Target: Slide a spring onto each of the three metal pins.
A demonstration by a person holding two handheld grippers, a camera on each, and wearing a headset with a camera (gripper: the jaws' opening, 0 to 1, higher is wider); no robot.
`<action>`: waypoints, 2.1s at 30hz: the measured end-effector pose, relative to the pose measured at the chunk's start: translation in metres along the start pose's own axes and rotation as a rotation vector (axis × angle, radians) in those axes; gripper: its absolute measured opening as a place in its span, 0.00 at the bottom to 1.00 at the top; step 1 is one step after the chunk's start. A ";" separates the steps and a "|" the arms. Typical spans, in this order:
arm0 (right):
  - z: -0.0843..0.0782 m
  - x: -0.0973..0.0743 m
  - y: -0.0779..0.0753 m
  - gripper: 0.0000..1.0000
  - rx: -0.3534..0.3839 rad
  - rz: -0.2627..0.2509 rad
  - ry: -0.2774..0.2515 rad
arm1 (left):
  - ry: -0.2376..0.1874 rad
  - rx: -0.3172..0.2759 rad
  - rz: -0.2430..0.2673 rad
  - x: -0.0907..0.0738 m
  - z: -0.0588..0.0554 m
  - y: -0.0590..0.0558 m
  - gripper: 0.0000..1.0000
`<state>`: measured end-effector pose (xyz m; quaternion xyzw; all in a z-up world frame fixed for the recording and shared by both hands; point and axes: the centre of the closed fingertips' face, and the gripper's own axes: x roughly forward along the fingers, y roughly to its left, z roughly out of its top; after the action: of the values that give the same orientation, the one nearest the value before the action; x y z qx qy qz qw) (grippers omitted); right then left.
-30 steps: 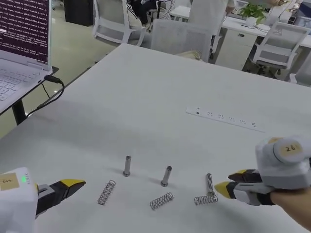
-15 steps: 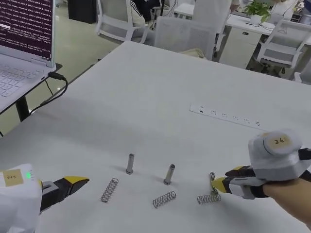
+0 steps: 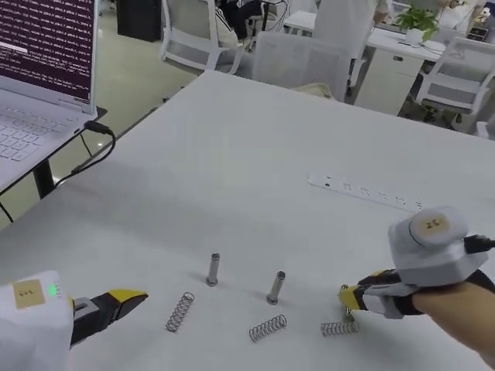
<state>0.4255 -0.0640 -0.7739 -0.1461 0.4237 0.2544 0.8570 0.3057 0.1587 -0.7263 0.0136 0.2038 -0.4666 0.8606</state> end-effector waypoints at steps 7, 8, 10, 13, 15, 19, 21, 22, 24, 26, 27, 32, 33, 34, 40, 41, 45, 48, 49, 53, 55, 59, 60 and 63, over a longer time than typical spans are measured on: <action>-0.001 0.006 -0.004 0.21 0.020 -0.015 0.025 | 0.003 -0.001 0.001 -0.001 -0.001 0.001 0.91; -0.002 0.007 -0.004 0.21 0.022 -0.016 0.025 | 0.004 -0.002 0.001 -0.001 -0.002 0.001 0.91; -0.003 0.008 -0.005 0.21 0.033 -0.013 0.030 | 0.005 -0.004 0.001 -0.001 -0.003 0.001 0.91; -0.004 0.010 -0.006 0.20 0.037 -0.015 0.040 | 0.007 -0.003 0.001 0.000 -0.003 0.002 0.90; -0.004 0.011 -0.006 0.20 0.042 -0.013 0.045 | 0.008 -0.003 0.002 0.001 -0.003 0.002 0.90; -0.005 0.014 -0.006 0.19 0.056 -0.014 0.056 | 0.010 -0.007 0.003 0.001 -0.005 0.003 0.90; -0.006 0.015 -0.007 0.19 0.064 -0.017 0.059 | 0.011 -0.009 0.003 0.001 -0.005 0.003 0.90; -0.006 0.016 -0.008 0.18 0.071 -0.019 0.063 | 0.011 -0.010 0.004 0.001 -0.006 0.003 0.90; -0.007 0.017 -0.008 0.18 0.074 -0.017 0.067 | 0.010 -0.010 0.005 0.000 -0.006 0.003 0.89; -0.006 0.017 -0.007 0.17 0.078 -0.019 0.071 | 0.010 -0.011 0.004 0.001 -0.006 0.003 0.89; -0.006 0.017 -0.007 0.17 0.079 -0.019 0.071 | 0.010 -0.011 0.003 0.001 -0.007 0.003 0.89; -0.006 0.019 -0.007 0.16 0.089 -0.025 0.084 | 0.012 -0.014 0.003 0.001 -0.008 0.004 0.89; -0.007 0.019 -0.008 0.16 0.092 -0.032 0.090 | 0.013 -0.014 0.003 0.001 -0.009 0.004 0.89; -0.008 0.019 -0.008 0.16 0.093 -0.033 0.092 | 0.013 -0.013 0.003 0.001 -0.009 0.004 0.89; -0.009 0.021 -0.006 0.14 0.096 -0.034 0.107 | 0.015 -0.015 0.005 0.000 -0.010 0.004 0.89; -0.009 0.021 -0.006 0.14 0.096 -0.034 0.108 | 0.015 -0.015 0.005 0.000 -0.010 0.004 0.88; -0.008 0.022 -0.007 0.12 0.102 -0.040 0.110 | 0.014 -0.017 0.005 0.000 -0.010 0.004 0.88; -0.008 0.023 -0.007 0.12 0.099 -0.042 0.113 | 0.015 -0.014 0.005 0.000 -0.010 0.004 0.88; -0.008 0.023 -0.007 0.12 0.096 -0.042 0.114 | 0.014 -0.015 0.005 0.000 -0.010 0.004 0.88; -0.006 0.024 -0.008 0.11 0.089 -0.045 0.117 | 0.018 -0.021 0.006 0.000 -0.012 0.004 0.88; -0.006 0.025 -0.008 0.11 0.076 -0.049 0.124 | 0.022 -0.012 0.004 0.000 -0.012 0.004 0.88; -0.006 0.025 -0.007 0.10 0.056 -0.060 0.136 | 0.011 -0.017 0.008 -0.001 -0.010 0.006 0.88; -0.006 0.025 -0.006 0.10 0.047 -0.060 0.138 | 0.010 -0.018 0.008 -0.001 -0.010 0.006 0.88; -0.005 0.025 -0.005 0.09 0.032 -0.059 0.143 | 0.015 -0.017 0.005 -0.001 -0.011 0.005 0.88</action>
<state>0.4376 -0.0633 -0.7967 -0.1627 0.4833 0.2112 0.8339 0.3055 0.1647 -0.7370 0.0105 0.2142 -0.4624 0.8603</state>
